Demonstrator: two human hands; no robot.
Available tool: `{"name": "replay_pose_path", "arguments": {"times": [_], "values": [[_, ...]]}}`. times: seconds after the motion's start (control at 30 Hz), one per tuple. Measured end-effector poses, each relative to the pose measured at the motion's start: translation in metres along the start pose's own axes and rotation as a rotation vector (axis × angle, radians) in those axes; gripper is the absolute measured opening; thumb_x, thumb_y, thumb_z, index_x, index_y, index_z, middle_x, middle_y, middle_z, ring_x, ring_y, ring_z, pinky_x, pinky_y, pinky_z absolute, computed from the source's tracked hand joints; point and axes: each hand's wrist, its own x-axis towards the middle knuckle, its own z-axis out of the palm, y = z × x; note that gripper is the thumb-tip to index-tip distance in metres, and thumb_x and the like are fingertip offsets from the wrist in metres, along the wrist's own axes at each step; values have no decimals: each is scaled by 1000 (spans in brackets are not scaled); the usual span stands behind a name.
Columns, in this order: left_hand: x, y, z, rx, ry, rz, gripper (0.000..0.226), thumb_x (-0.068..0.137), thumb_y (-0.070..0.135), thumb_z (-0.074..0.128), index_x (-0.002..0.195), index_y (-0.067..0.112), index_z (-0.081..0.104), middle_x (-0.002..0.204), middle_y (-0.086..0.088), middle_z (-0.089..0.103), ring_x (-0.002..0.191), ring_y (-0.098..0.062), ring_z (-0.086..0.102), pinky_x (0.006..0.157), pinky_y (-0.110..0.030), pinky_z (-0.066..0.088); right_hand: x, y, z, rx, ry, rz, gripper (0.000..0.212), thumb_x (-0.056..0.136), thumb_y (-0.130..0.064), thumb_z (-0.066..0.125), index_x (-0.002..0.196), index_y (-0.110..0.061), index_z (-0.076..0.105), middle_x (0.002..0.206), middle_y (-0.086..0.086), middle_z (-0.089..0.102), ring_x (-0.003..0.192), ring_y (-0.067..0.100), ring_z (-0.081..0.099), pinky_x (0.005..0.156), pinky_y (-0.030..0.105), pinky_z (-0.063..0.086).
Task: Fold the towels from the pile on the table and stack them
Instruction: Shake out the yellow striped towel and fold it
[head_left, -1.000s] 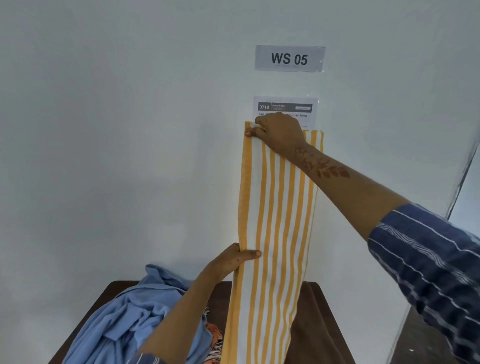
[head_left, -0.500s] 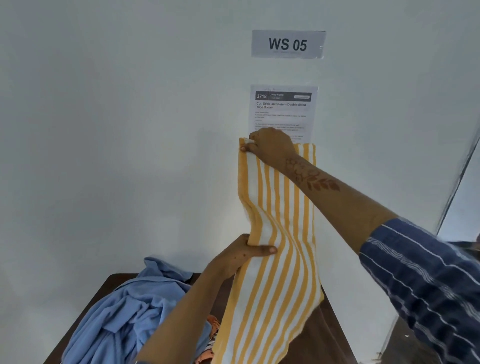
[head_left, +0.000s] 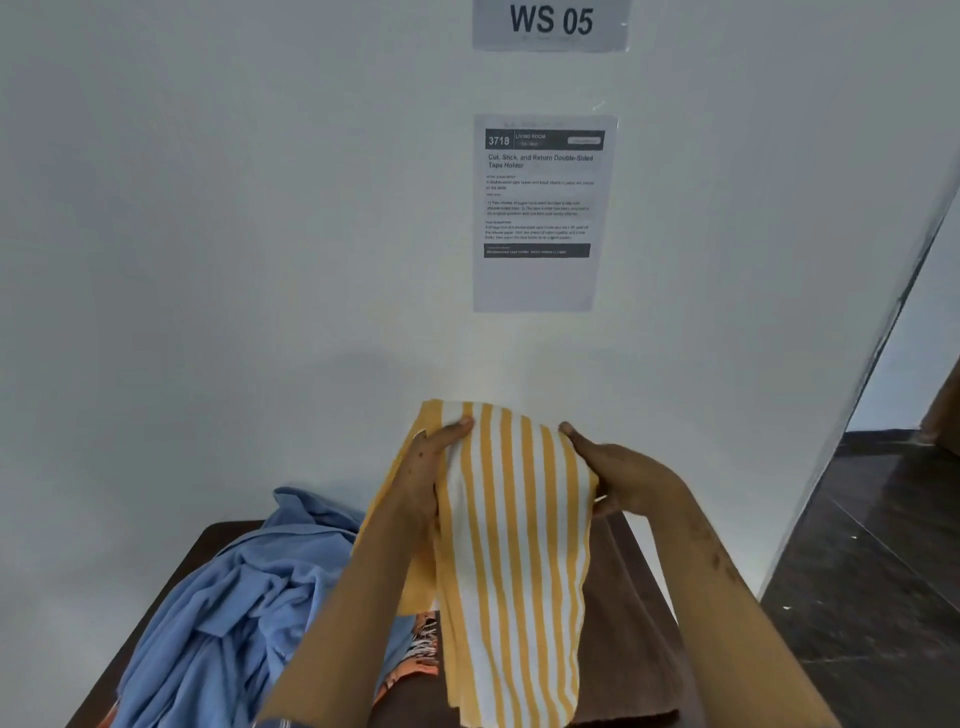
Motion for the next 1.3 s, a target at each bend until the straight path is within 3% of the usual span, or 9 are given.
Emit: {"name": "replay_pose_path", "arguments": {"times": [0.13,0.3,0.43,0.57,0.8,0.9,1.03,1.13,1.3], "values": [[-8,-5,-6,-45,-23,11,22,84,26,67,104,18,65,96,-6,74,91,-25,69,79,-38,54,-10,12,9,140,-118,-131,69,84,-68,36,130,-19,53,136,2,53,117,18,53,104,37,41],[-10,-11,-12,-96,-10,1,63,71,33,76,126,10,57,111,-12,69,98,-28,67,78,-38,55,-10,16,21,78,-68,-86,77,75,-75,39,126,-19,55,123,4,58,104,20,55,94,42,49],[-19,-10,-13,-160,-60,-1,37,84,26,62,117,11,61,97,-5,74,87,-21,70,68,-32,56,-5,22,34,335,-146,-144,68,82,-64,41,129,-17,53,119,-1,61,114,18,55,98,35,44],[-29,-16,-23,1,-24,-60,28,88,33,61,108,14,65,99,-5,74,92,-21,69,79,-34,54,3,31,42,675,-132,-204,56,79,-46,61,126,-16,56,126,7,62,115,19,59,100,36,45],[-30,-15,-50,464,63,-185,28,85,34,67,89,8,61,92,-7,67,81,-18,64,66,-27,53,4,34,19,304,-97,-101,43,86,-8,63,127,1,52,127,18,57,110,28,58,89,35,51],[-26,-21,-49,427,182,-196,38,81,36,71,99,5,57,96,-6,62,87,-22,60,77,-31,50,4,33,22,373,-95,-110,50,84,-8,66,130,-8,47,126,15,55,114,28,56,90,36,51],[-28,-22,-53,240,60,-136,34,80,22,73,109,10,60,110,-5,67,95,-17,65,74,-27,54,-2,33,20,450,-173,-284,47,83,1,63,126,-18,55,108,8,66,97,22,67,80,30,57],[-25,-19,-55,448,55,-106,64,75,15,78,131,8,47,124,-9,60,105,-22,62,78,-30,54,-1,37,26,393,-232,-361,57,79,7,66,126,-25,58,120,7,61,110,24,61,91,39,53],[-22,-9,-40,707,319,-33,70,77,15,77,137,9,41,129,-13,51,109,-27,52,85,-34,46,5,42,25,394,-174,-371,47,76,13,65,115,-13,65,111,12,65,107,29,62,88,34,55]]}}
